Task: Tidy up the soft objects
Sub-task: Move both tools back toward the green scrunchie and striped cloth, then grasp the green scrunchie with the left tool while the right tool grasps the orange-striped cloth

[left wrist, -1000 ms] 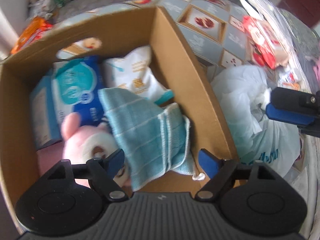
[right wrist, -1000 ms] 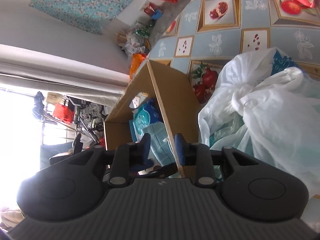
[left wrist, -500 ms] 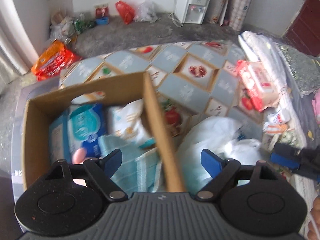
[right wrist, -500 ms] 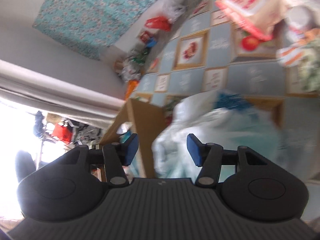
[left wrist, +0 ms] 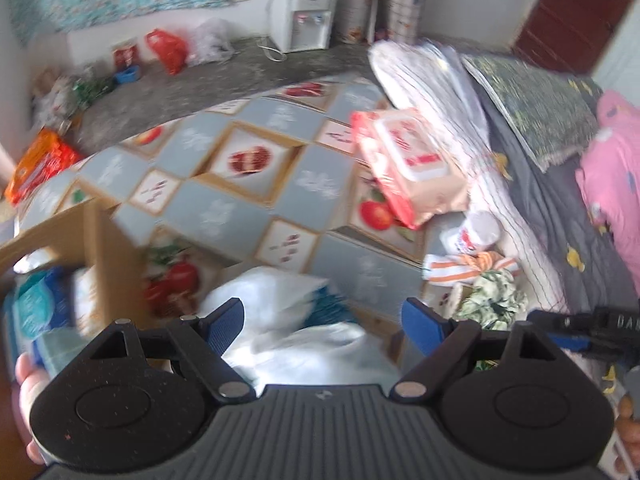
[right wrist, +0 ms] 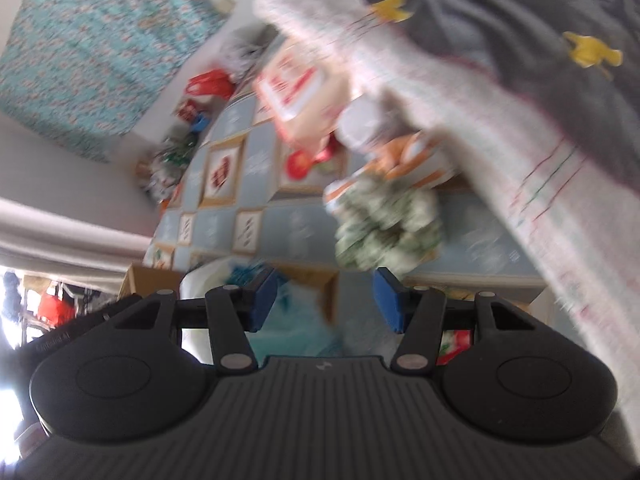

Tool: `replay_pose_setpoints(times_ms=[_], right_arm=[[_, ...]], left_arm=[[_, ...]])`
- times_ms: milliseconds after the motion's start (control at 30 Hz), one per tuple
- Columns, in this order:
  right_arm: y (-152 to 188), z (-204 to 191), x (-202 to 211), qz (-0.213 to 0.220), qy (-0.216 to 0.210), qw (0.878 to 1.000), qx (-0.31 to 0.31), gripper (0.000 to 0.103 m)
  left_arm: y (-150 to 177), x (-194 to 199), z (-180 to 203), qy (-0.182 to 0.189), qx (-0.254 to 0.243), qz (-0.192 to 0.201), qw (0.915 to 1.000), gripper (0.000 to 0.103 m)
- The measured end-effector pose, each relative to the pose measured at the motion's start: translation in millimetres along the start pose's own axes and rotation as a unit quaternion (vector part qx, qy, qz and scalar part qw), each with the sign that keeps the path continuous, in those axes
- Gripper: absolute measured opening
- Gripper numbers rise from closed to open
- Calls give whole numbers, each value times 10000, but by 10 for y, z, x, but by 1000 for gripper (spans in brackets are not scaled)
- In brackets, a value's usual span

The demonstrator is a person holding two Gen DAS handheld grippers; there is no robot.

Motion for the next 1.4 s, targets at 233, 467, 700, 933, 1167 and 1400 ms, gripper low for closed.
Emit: replay_pose_setpoints(times_ms=[233, 467, 700, 933, 1167, 1400], right_arm=[[-397, 255, -195, -166, 106, 9998, 13, 53], [-574, 321, -486, -556, 16, 9983, 198, 53], [-555, 528, -646, -962, -287, 9948, -141, 41], [-483, 670, -721, -1477, -439, 9880, -90, 27], [-294, 803, -768, -1867, -665, 9783, -601, 24], [-26, 854, -715, -1987, -699, 9746, -761, 27]], left_arm=[[-37, -448, 720, 238, -359, -218, 9988, 81], [-49, -691, 1050, 508, -352, -416, 9972, 68], [-20, -852, 1274, 1071, -590, -734, 9898, 74], [-4, -946, 1323, 1011, -1024, -853, 9859, 75], [170, -854, 1319, 1024, -1370, -882, 9813, 75], [486, -782, 1430, 1061, -1789, -991, 9731, 75]])
Point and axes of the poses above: each gripper's, at about its wrist camera, not at the fingertips, and x roughly against the way its jaws point, z to its right, y to its underside, the point moved 4 cm from there along -x, roughly the way its jaws point, and after that the axes turned 6 degrees about -y, right-handed, at the moved point
